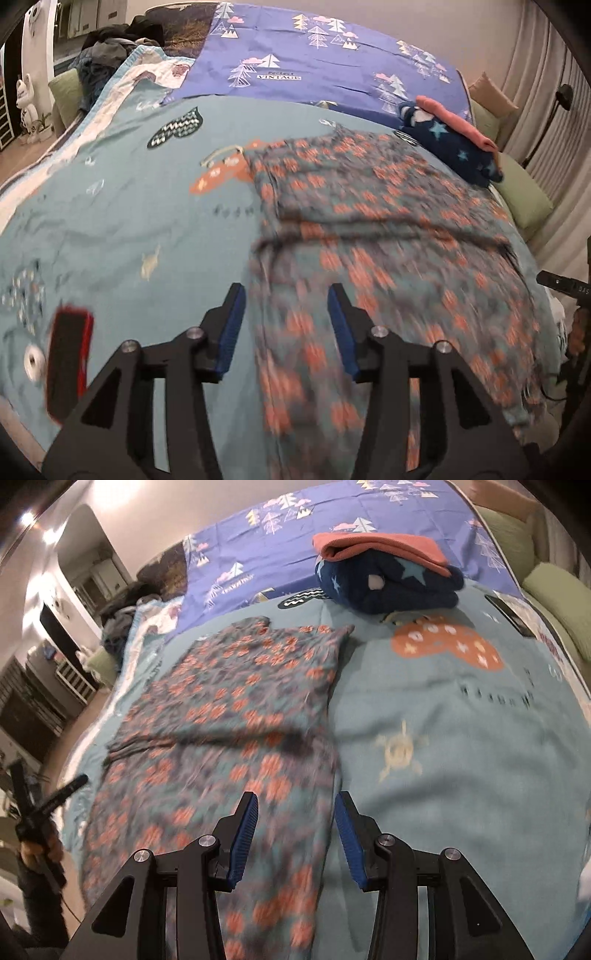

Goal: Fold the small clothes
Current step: 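Grasp the shirt hem with both grippers and fold it toward the collar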

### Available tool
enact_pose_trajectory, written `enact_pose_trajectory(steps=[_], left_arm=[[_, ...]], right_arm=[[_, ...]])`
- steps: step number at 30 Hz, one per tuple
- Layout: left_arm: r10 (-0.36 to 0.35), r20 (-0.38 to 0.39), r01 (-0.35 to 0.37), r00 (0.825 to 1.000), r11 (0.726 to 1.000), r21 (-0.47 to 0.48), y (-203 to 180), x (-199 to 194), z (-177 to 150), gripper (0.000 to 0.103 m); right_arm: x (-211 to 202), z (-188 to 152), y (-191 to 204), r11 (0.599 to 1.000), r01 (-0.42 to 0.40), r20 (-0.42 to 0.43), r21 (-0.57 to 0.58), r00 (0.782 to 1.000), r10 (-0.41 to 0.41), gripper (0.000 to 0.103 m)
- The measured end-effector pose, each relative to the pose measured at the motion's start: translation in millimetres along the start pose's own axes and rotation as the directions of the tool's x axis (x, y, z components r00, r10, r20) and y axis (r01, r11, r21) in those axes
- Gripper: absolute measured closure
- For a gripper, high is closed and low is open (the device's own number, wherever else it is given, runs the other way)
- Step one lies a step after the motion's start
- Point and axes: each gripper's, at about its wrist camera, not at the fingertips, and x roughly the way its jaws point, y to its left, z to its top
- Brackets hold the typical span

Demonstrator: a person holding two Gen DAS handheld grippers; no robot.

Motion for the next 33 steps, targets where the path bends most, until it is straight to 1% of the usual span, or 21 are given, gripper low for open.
enact_pose_trajectory(steps=[3, 5, 8, 10, 12, 13, 15, 17, 20, 23, 25, 26, 27, 28, 29, 30, 31, 32, 33], left_arm=[[0.009, -0.002, -0.009, 1.0, 1.0, 0.025, -3.4, -13.6, -25.2, 0.05], [-0.001, -0.013, 0.001, 1.0, 1.0, 0.017, -2.6, -17.5, -36.5, 0.049], [-0.015, -0.035, 0.016, 0.999, 1.0, 0.011, -3.5, -23.6, -52.2, 0.049], [-0.016, -0.035, 0.017, 0.999, 1.0, 0.019, -6.2, -30.3, -62.3, 0.047], [-0.015, -0.031, 0.015, 0.999, 0.999, 0.028, -8.7, -38.6, -73.7, 0.044], [-0.016, -0.029, 0.017, 0.999, 0.999, 0.034, -9.0, -42.9, -79.7, 0.043], [-0.018, -0.03, 0.019, 0.999, 0.999, 0.04, -8.6, -49.6, -90.7, 0.043], [-0.024, -0.041, 0.026, 0.999, 0.999, 0.032, -7.4, -54.5, -102.1, 0.043], [-0.059, -0.074, 0.061, 0.996, 0.998, 0.021, -8.7, -58.2, -117.0, 0.043], [-0.073, -0.085, 0.075, 0.994, 0.997, 0.028, -11.0, -62.5, -129.2, 0.042], [-0.081, -0.085, 0.083, 0.993, 0.996, 0.021, -10.7, -64.3, -134.2, 0.042], [-0.085, -0.087, 0.087, 0.993, 0.996, 0.014, -11.4, -64.3, -136.1, 0.042], [-0.089, -0.09, 0.091, 0.992, 0.996, 0.007, -11.1, -64.7, -136.5, 0.043], [-0.092, -0.088, 0.093, 0.992, 0.996, 0.007, -12.3, -66.0, -136.4, 0.068], [-0.11, -0.086, 0.111, 0.99, 0.994, 0.002, -13.1, -67.9, -134.3, 0.096], [-0.136, -0.086, 0.134, 0.987, 0.991, -0.023, -11.9, -70.1, -131.7, 0.099], [-0.163, -0.068, 0.16, 0.984, 0.986, -0.052, -10.5, -74.8, -126.9, 0.099], [-0.184, -0.038, 0.182, 0.982, 0.981, -0.062, -10.2, -81.4, -119.4, 0.099], [-0.192, -0.01, 0.191, 0.981, 0.98, -0.063, -10.7, -87.7, -111.8, 0.099]], right_arm=[[-13.2, -24.1, -0.7, 1.0, -0.011, 0.001, 0.006, 1.0, 0.011, 0.059], [-18.9, -39.1, -2.6, 1.0, -0.014, -0.005, 0.017, 1.0, 0.014, 0.059], [-26.2, -64.5, -5.6, 0.998, -0.043, -0.021, 0.049, 0.999, 0.044, 0.059], [-31.9, -77.8, -3.6, 0.998, -0.045, -0.015, 0.044, 0.999, 0.046, 0.059], [-43.6, -94.1, 3.0, 0.999, -0.03, 0.025, 0.014, 0.999, 0.029, 0.059], [-48.9, -101.2, 9.1, 0.999, -0.039, 0.038, -0.021, 0.998, 0.039, 0.059], [-55.3, -112.4, 22.2, 0.992, -0.072, 0.037, -0.104, 0.996, 0.076, 0.059], [-55.2, -120.9, 35.9, 0.98, -0.092, 0.013, -0.178, 0.995, 0.096, 0.059], [-42.4, -125.2, 47.3, 0.966, -0.088, -0.034, -0.242, 0.996, 0.082, 0.053], [-25.8, -122.4, 46.9, 0.964, -0.066, -0.062, -0.257, 0.997, 0.052, 0.053], [-19.4, -121.7, 44.8, 0.965, -0.066, -0.07, -0.253, 0.996, 0.05, 0.053], [-17.6, -121.0, 43.8, 0.965, -0.07, -0.07, -0.251, 0.996, 0.054, 0.054], [-17.9, -120.5, 43.8, 0.965, -0.062, -0.061, -0.256, 0.997, 0.048, 0.071], [-19.1, -120.5, 44.5, 0.963, -0.054, -0.053, -0.265, 0.998, 0.042, 0.09], [-21.1, -119.1, 44.6, 0.962, -0.063, -0.053, -0.267, 0.997, 0.051, 0.1], [-24.8, -117.4, 43.1, 0.963, -0.078, -0.039, -0.257, 0.997, 0.07, 0.1], [-30.9, -116.4, 40.6, 0.965, -0.102, -0.021, -0.242, 0.995, 0.1, 0.1], [-38.4, -112.1, 37.7, 0.968, -0.126, 0.003, -0.218, 0.992, 0.129, 0.1], [-48.1, -105.7, 33.5, 0.971, -0.148, 0.038, -0.189, 0.987, 0.158, 0.1]])
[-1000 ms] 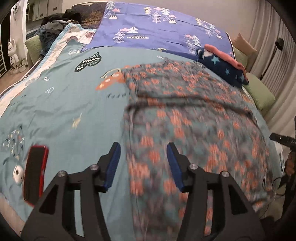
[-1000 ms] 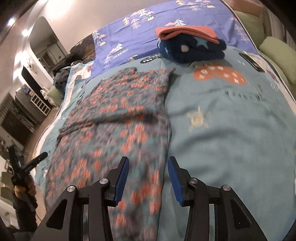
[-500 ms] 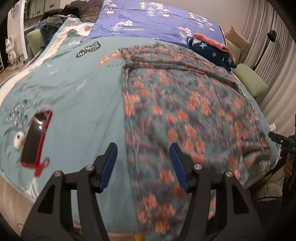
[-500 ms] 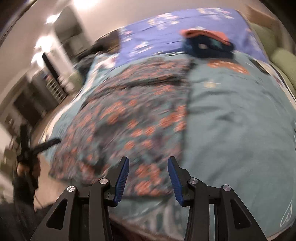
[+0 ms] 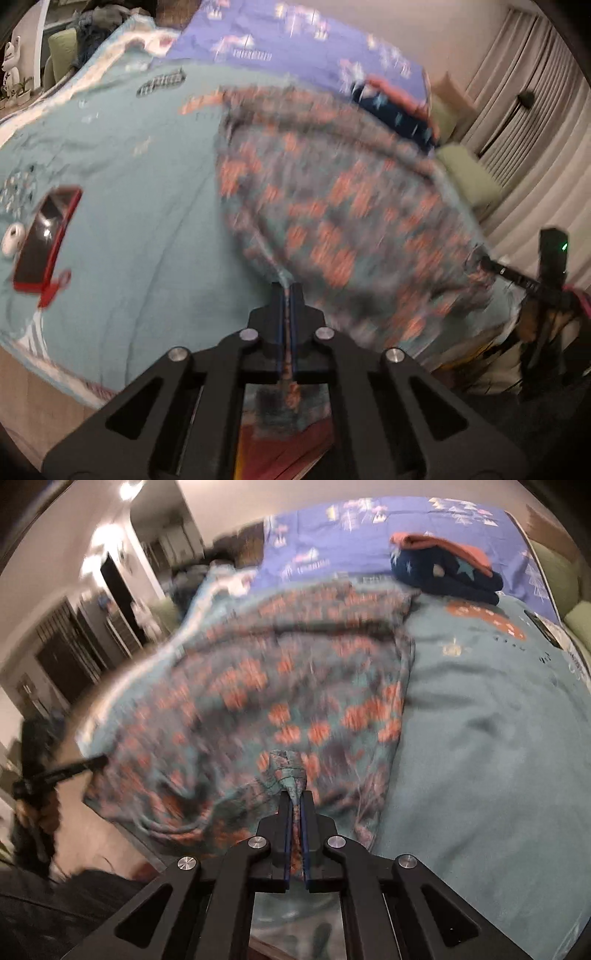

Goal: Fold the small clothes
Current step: 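Grasp the shirt hem with both grippers and fold it toward the collar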

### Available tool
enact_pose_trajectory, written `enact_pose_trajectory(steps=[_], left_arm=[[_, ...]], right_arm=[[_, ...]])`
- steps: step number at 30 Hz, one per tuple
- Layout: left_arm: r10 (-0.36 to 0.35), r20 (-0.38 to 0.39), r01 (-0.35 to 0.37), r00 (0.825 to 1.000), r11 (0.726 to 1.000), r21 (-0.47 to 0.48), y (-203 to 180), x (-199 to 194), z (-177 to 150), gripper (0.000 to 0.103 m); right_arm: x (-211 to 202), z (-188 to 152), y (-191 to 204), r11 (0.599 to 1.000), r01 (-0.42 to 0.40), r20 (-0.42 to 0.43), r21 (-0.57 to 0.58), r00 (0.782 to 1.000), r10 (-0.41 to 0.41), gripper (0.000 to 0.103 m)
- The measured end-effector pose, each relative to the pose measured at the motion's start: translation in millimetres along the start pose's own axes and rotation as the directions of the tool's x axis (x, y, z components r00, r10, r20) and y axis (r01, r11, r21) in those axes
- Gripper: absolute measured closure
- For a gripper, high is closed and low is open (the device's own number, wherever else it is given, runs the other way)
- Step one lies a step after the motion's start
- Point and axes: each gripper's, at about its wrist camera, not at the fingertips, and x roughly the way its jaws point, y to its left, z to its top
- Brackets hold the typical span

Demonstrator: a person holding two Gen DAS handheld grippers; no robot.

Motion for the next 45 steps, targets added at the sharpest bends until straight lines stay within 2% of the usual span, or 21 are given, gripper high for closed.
enact_pose_trajectory(steps=[5, 11, 15, 19, 22, 24, 26, 27, 30, 32, 36, 39, 45], left_arm=[[-0.011, 0.124, 0.01, 0.992, 1.0, 0.013, -6.5, -25.7, 50.4, 0.099], [-0.015, 0.178, 0.023, 0.984, 0.999, -0.041, 8.9, -15.7, 106.2, 0.099], [0.008, 0.138, 0.005, 0.99, 0.995, -0.098, 23.6, 23.0, 135.5, 0.099], [0.136, 0.053, -0.125, 0.989, 0.975, -0.185, 54.1, 76.0, 149.1, 0.098], [0.129, 0.004, -0.124, 0.992, 0.965, -0.233, 68.8, 89.6, 139.6, 0.098], [0.14, 0.002, -0.138, 0.99, 0.975, -0.173, 65.9, 86.0, 130.6, 0.092], [0.155, -0.001, -0.155, 0.988, 0.986, -0.068, 57.4, 77.1, 119.0, 0.076], [0.149, -0.009, -0.149, 0.989, 0.989, -0.01, 51.5, 72.4, 112.0, 0.073], [0.129, -0.016, -0.126, 0.992, 0.985, 0.115, 33.5, 56.2, 94.6, 0.063], [0.129, 0.004, -0.127, 0.992, 0.972, 0.195, 17.8, 47.4, 83.8, 0.052], [0.205, 0.007, -0.199, 0.979, 0.939, 0.281, 2.7, 55.3, 80.1, 0.05], [0.233, -0.005, -0.222, 0.972, 0.931, 0.289, 1.9, 67.6, 78.3, 0.05], [0.296, 0.009, -0.277, 0.955, 0.886, 0.372, -10.0, 87.9, 77.4, 0.046]], right_arm=[[-43.2, 35.8, -21.0, 0.993, -0.07, 0.185, 0.092, 0.981, 0.052, 0.1], [-44.7, 76.7, -35.5, 0.99, -0.028, 0.253, 0.139, 0.968, -0.008, 0.1], [-19.3, 99.4, -53.7, 0.98, 0.001, 0.229, 0.197, 0.972, -0.047, 0.1], [21.7, 108.1, -79.6, 0.961, 0.069, 0.134, 0.268, 0.985, -0.108, 0.1], [51.2, 103.1, -93.0, 0.949, 0.126, 0.044, 0.29, 0.988, -0.145, 0.099], [61.2, 97.8, -97.8, 0.945, 0.144, 0.008, 0.295, 0.988, -0.153, 0.097], [66.6, 94.4, -100.4, 0.944, 0.152, -0.012, 0.294, 0.988, -0.155, 0.097], [68.4, 92.8, -101.7, 0.943, 0.154, -0.02, 0.294, 0.988, -0.155, 0.097], [72.9, 90.4, -102.6, 0.94, 0.16, -0.038, 0.303, 0.987, -0.155, 0.096], [76.1, 89.8, -102.2, 0.938, 0.165, -0.047, 0.306, 0.986, -0.158, 0.095], [78.5, 89.0, -99.5, 0.934, 0.178, -0.053, 0.309, 0.984, -0.17, 0.094], [78.1, 89.2, -98.4, 0.932, 0.185, -0.055, 0.312, 0.983, -0.176, 0.094], [78.8, 90.9, -97.7, 0.927, 0.199, -0.067, 0.319, 0.98, -0.188, 0.093]])
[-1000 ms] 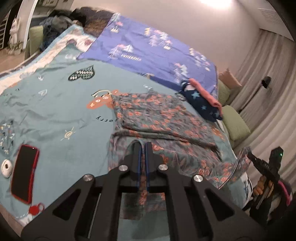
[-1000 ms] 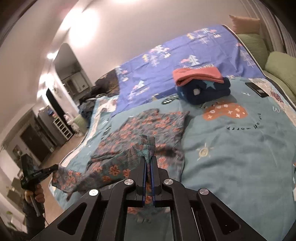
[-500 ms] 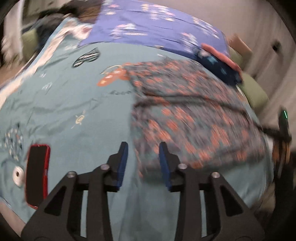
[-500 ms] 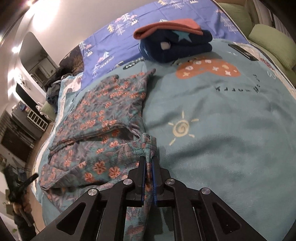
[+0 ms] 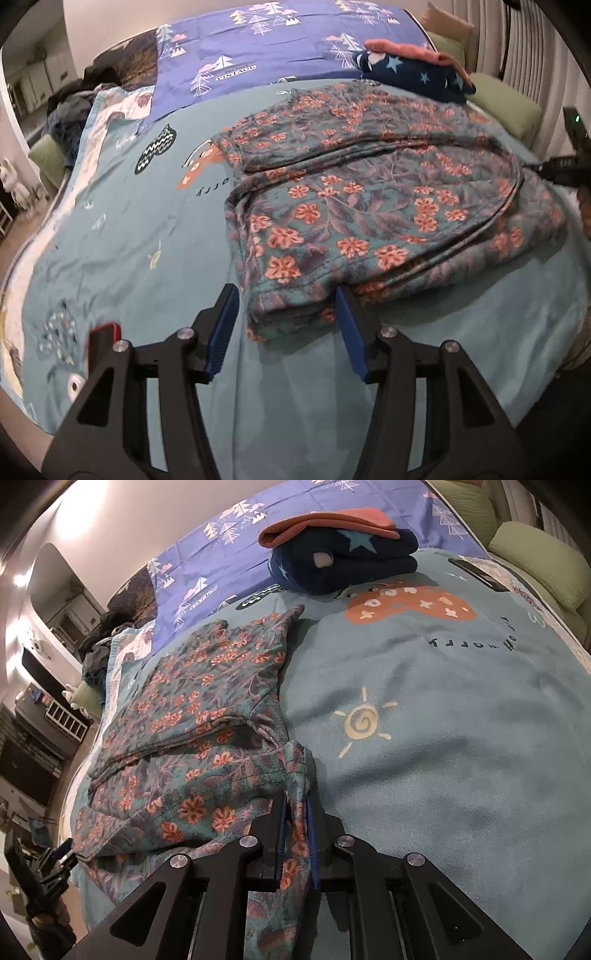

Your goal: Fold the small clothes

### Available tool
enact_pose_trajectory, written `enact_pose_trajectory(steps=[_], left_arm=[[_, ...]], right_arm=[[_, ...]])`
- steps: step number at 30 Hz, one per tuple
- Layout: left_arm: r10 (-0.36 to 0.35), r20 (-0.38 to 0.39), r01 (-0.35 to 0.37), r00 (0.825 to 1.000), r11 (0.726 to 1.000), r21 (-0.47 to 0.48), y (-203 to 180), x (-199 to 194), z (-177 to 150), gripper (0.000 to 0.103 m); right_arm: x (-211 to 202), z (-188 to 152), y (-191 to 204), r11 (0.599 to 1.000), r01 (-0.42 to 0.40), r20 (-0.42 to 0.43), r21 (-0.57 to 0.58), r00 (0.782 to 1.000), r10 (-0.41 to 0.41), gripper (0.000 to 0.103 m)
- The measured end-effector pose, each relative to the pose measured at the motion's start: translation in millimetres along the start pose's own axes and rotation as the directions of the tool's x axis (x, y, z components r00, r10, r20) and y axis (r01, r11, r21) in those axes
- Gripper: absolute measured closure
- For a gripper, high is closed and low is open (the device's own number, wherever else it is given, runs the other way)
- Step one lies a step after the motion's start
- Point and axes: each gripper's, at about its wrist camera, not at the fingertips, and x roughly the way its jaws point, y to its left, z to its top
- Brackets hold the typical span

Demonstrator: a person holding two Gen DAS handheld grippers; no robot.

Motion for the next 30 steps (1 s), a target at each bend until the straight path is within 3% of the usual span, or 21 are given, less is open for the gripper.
enact_pose_trajectory(steps=[11, 15, 18, 21, 23, 26, 30], left_arm=[[0.018, 0.048, -0.019, 0.999, 0.999, 0.029, 3.0, 14.1, 39.5, 0.042], [0.006, 0.045, -0.004, 0.999, 0.999, -0.036, 20.8, 35.1, 60.6, 0.042], [0.051, 0.006, -0.049, 0.999, 0.986, -0.157, 53.0, 56.1, 71.6, 0.042], [-0.069, 0.023, 0.073, 0.997, 0.955, -0.287, 81.2, 58.3, 68.6, 0.042], [-0.101, 0.047, 0.11, 0.994, 0.956, -0.272, 81.3, 53.7, 63.3, 0.042], [-0.084, 0.04, 0.091, 0.996, 0.969, -0.23, 77.7, 53.8, 57.8, 0.034], [-0.112, 0.011, 0.111, 0.994, 0.954, -0.277, 89.9, 62.4, 66.9, 0.033]], right_arm=[[1.6, 2.0, 2.1, 1.0, 0.019, -0.003, 0.024, 1.0, -0.019, 0.092], [2.3, 4.1, 3.6, 0.999, 0.028, -0.002, 0.027, 1.0, -0.028, 0.092], [2.5, 6.1, 3.3, 0.999, 0.03, -0.001, 0.039, 1.0, -0.03, 0.092], [1.4, 7.3, 2.9, 0.999, 0.032, 0.0, 0.042, 0.999, -0.032, 0.092], [0.8, 7.5, 2.9, 0.999, 0.035, -0.002, 0.037, 0.999, -0.035, 0.092], [1.7, 8.7, 2.7, 0.999, 0.039, -0.009, 0.032, 0.999, -0.039, 0.092], [5.3, 10.9, 3.6, 0.999, 0.044, -0.015, 0.03, 0.999, -0.043, 0.092]])
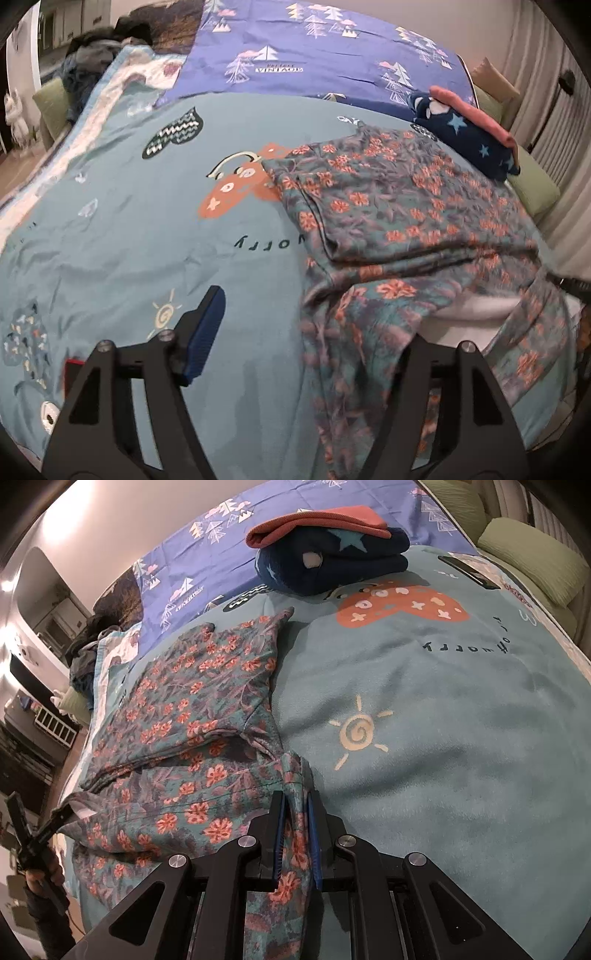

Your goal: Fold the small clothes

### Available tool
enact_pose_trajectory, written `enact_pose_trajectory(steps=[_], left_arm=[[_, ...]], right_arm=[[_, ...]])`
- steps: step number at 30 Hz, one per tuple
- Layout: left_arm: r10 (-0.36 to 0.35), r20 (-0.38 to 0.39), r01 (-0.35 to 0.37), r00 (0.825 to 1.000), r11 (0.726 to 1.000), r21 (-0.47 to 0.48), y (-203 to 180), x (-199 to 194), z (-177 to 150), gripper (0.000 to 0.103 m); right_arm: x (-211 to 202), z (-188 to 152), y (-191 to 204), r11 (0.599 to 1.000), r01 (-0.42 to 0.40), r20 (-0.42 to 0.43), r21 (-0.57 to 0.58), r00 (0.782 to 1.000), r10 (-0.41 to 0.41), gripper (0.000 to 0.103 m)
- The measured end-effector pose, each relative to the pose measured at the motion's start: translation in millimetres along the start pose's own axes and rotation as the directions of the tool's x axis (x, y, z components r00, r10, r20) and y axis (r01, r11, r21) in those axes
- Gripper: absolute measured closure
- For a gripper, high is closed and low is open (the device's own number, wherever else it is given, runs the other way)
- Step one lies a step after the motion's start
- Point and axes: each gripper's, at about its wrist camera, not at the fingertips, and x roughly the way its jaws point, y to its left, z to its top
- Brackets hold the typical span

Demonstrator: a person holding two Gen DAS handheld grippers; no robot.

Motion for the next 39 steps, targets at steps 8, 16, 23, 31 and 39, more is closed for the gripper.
enact_pose_trajectory(steps=[8, 16, 23, 31, 39], left_arm=[[-0.117, -0.14, 0.112, 0.983, 0.993, -0.042, -0.5, -4.7, 48.0, 0.023], [-0.091, -0.229, 0.09, 0.969, 0.996, -0.012, 1.8, -9.4, 49.5, 0.023], [-0.194, -0.206, 0.187, 0.959, 0.981, -0.052, -18.5, -23.0, 86.9, 0.023], [0.026, -0.278, -0.017, 0.96, 0.999, 0.032, -24.8, 13.4, 89.4, 0.016], [-0.022, -0.332, 0.07, 0.943, 0.988, 0.134, -37.8, 3.4, 66.3, 0.016]], right_arm=[[-1.4, -0.3, 0.2, 1.0, -0.005, 0.007, 0.007, 1.0, 0.005, 0.092], [-1.5, 0.0, -0.8, 1.0, -0.01, 0.007, 0.006, 1.0, 0.01, 0.092], [-0.3, -2.8, 4.2, 1.0, -0.015, 0.013, -0.01, 1.0, 0.015, 0.091], [-6.0, -2.2, 4.6, 1.0, -0.02, 0.023, -0.016, 1.0, 0.02, 0.091], [-9.6, -0.7, 12.6, 0.998, -0.01, 0.038, -0.06, 0.999, 0.012, 0.088]])
